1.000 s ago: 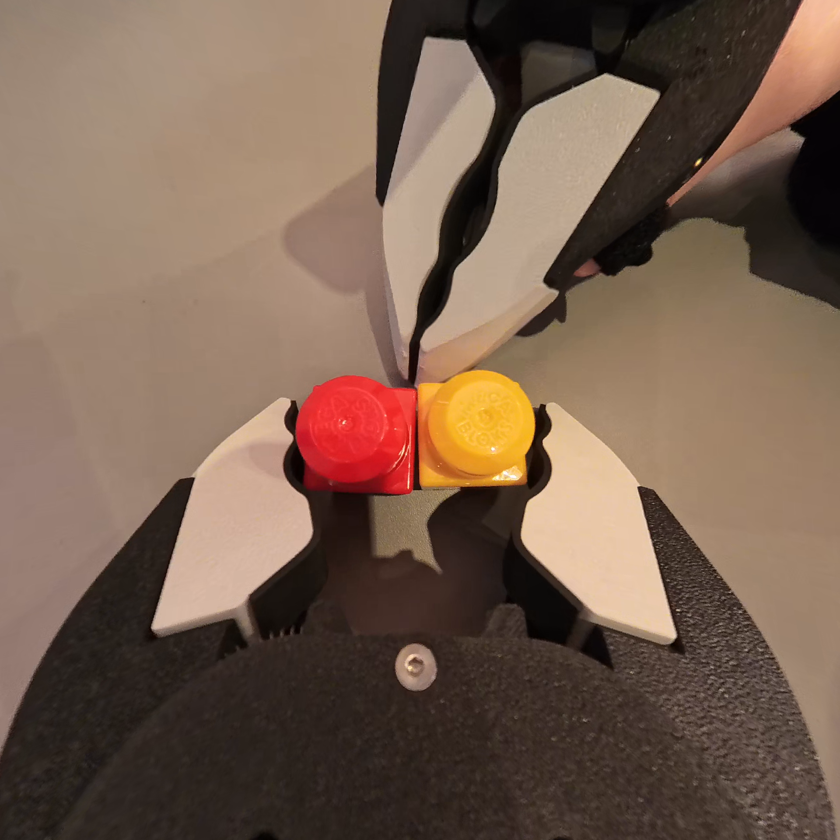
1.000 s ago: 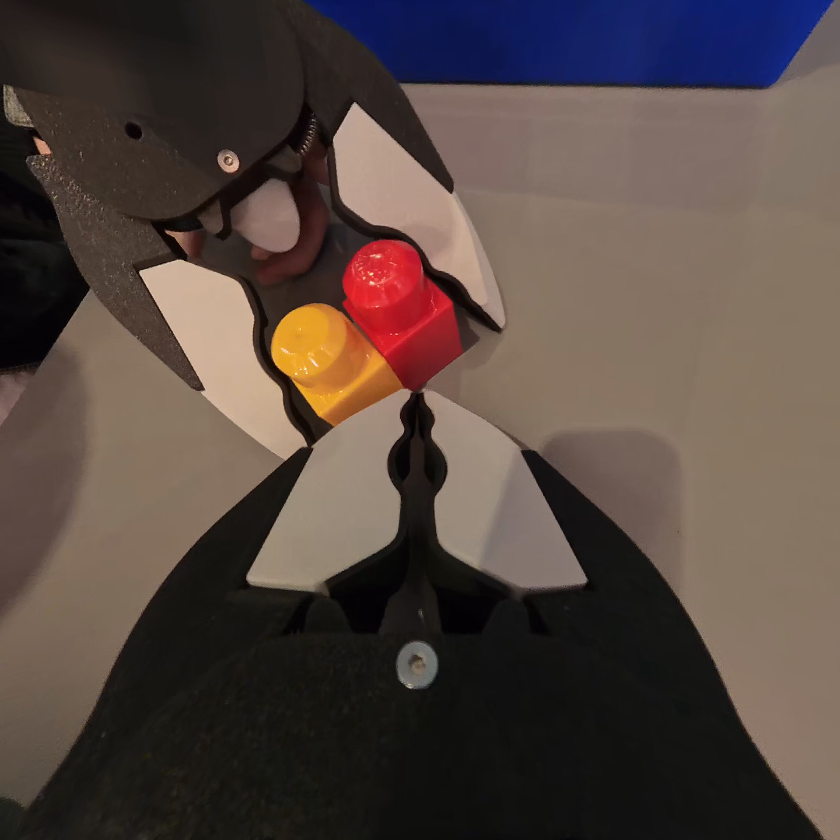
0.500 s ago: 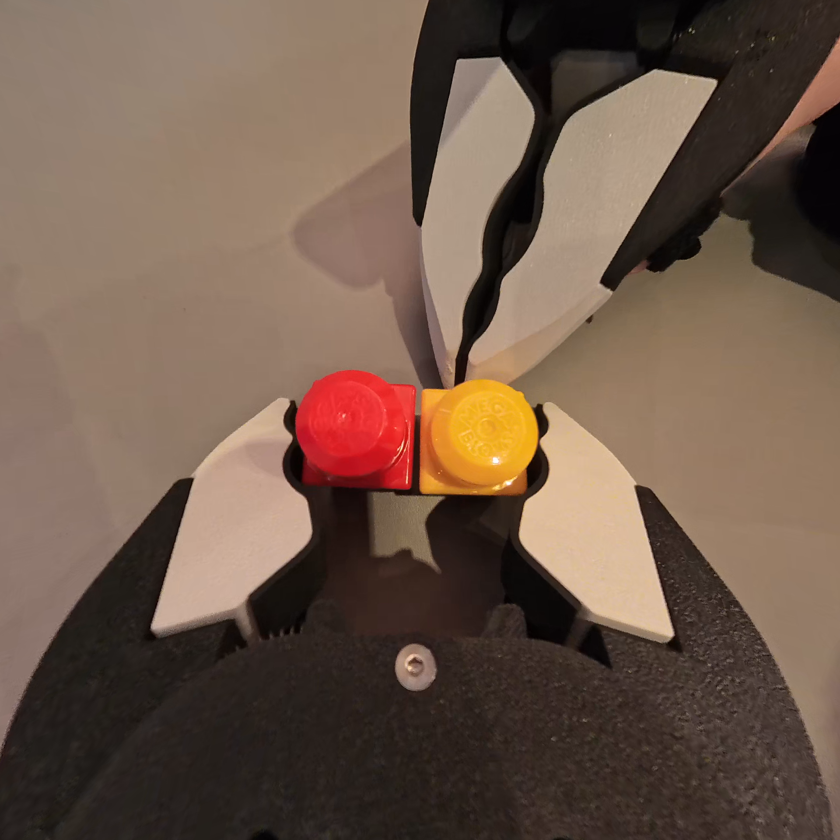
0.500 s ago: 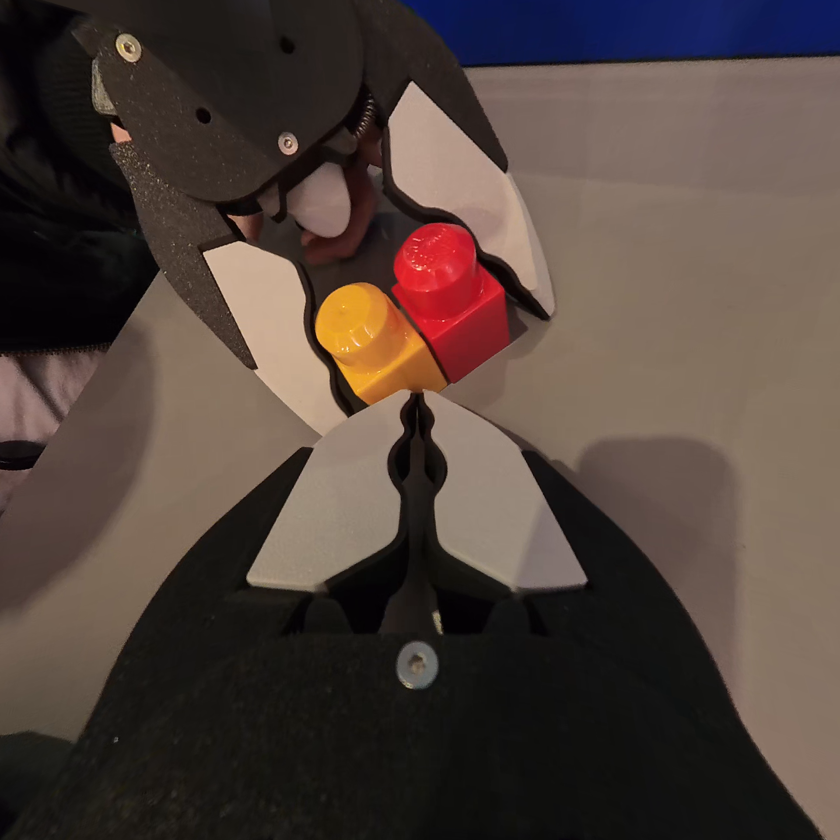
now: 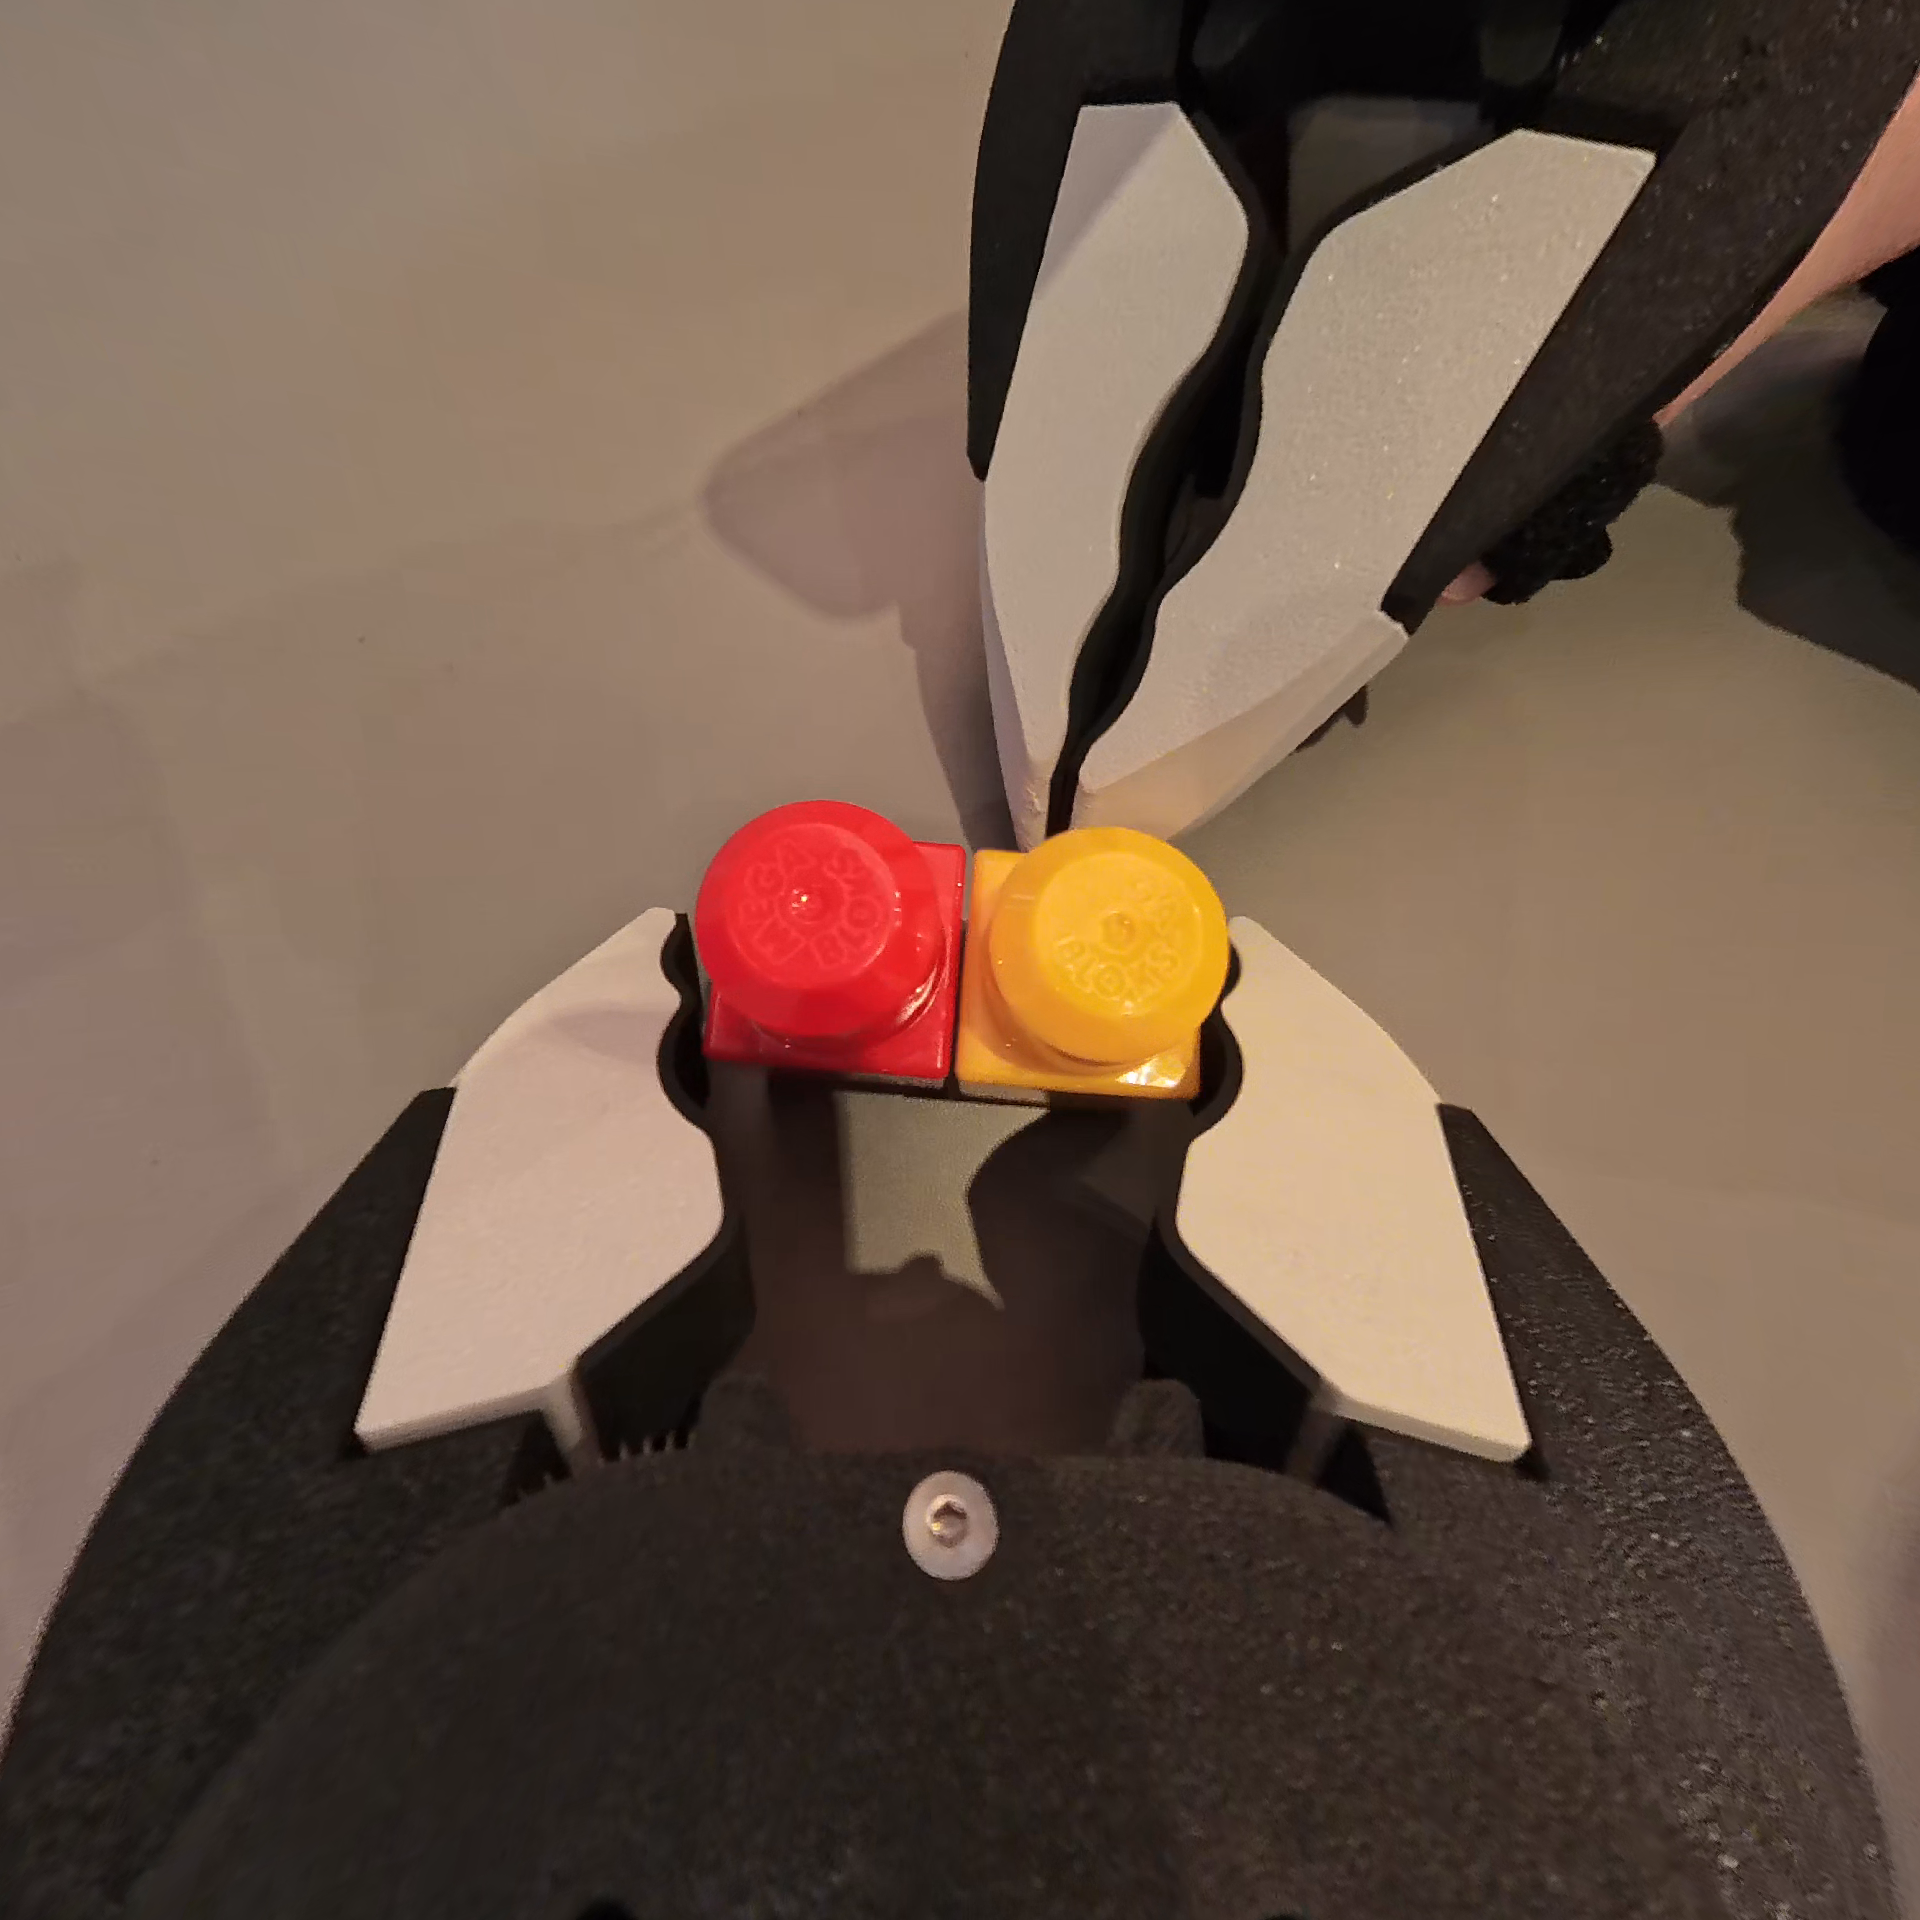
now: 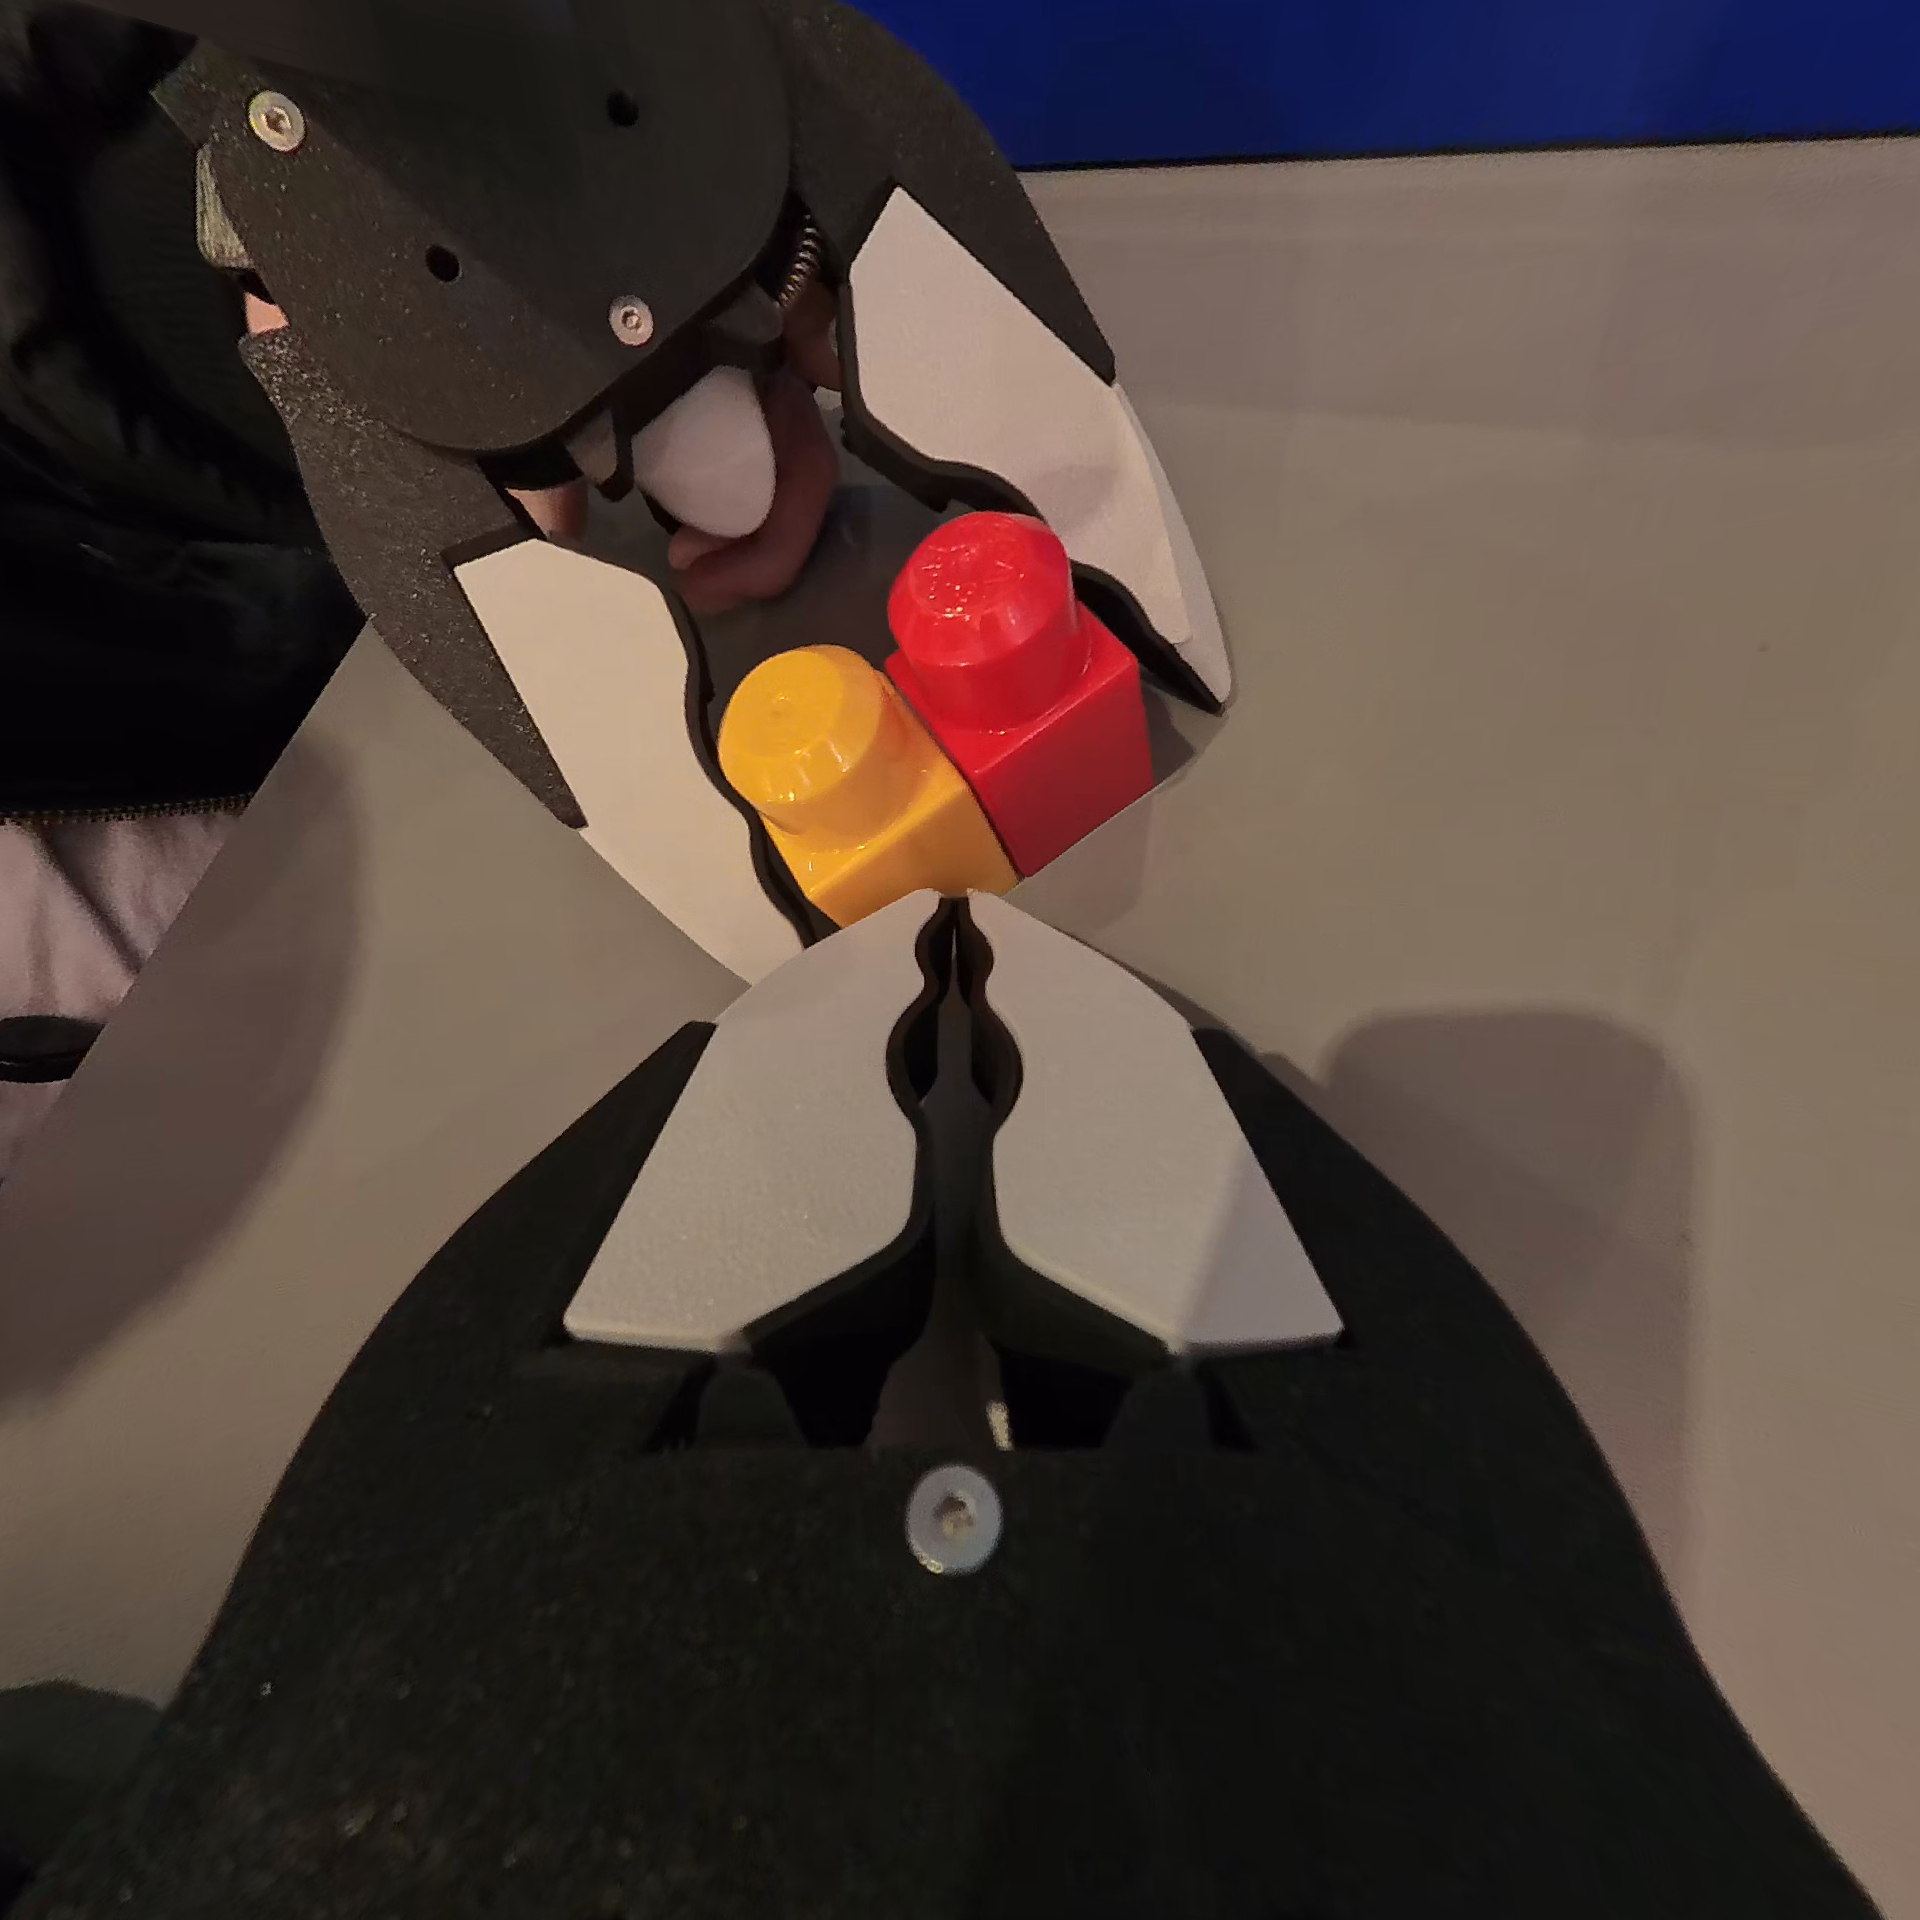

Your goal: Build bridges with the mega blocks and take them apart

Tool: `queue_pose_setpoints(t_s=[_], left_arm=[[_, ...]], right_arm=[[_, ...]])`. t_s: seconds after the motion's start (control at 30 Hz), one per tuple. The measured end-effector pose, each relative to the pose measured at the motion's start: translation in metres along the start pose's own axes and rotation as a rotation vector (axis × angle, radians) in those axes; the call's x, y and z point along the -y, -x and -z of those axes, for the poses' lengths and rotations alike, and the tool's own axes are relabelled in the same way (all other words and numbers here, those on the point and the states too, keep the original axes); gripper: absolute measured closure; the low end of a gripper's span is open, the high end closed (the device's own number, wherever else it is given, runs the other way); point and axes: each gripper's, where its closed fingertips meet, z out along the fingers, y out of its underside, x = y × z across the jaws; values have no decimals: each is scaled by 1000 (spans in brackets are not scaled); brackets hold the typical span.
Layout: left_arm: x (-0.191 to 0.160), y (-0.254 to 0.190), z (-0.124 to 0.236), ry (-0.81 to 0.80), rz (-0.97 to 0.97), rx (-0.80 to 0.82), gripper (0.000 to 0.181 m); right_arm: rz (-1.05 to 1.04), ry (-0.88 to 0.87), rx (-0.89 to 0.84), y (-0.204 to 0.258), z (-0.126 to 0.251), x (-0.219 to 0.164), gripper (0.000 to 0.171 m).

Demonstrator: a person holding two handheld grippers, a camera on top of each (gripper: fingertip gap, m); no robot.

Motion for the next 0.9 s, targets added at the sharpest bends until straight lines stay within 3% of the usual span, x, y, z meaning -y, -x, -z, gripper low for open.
queue_pose_setpoints(t_s=[0.7, 0.9], left_arm=[[1, -1, 1, -5, -16, -15, 92], [12, -3, 9, -86, -15, -60, 92]], right_arm=[[17, -43, -29, -2, 7, 9, 171], [52, -77, -117, -5, 23, 24, 171]])
